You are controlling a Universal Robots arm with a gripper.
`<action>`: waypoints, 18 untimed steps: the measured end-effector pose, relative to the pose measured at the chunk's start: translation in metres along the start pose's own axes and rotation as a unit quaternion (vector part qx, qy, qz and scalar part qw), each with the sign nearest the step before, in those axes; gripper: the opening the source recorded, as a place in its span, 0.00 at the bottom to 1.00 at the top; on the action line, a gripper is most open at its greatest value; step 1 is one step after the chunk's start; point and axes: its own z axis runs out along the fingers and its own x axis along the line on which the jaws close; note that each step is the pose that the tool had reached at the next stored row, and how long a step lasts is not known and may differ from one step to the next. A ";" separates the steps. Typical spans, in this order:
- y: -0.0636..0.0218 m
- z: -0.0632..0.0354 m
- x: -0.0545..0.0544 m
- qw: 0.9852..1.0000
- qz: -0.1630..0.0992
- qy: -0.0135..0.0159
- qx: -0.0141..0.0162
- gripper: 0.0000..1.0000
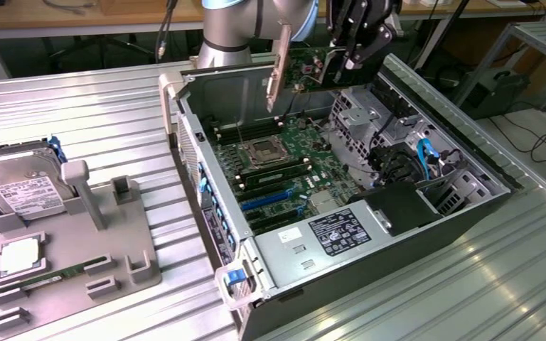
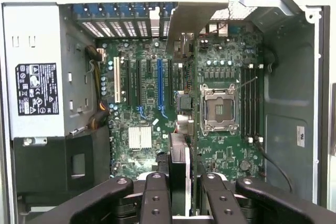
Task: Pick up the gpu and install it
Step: 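Insert the gpu into the slot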
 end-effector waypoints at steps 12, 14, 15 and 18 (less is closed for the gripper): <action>0.0002 0.0053 -0.002 1.000 -0.030 0.002 0.000 0.27; 0.0002 0.0065 -0.004 0.999 -0.034 0.002 0.000 0.27; 0.0003 0.0073 -0.005 0.999 -0.035 0.002 0.000 0.27; 0.0004 0.0098 -0.009 0.999 -0.035 0.002 0.002 0.27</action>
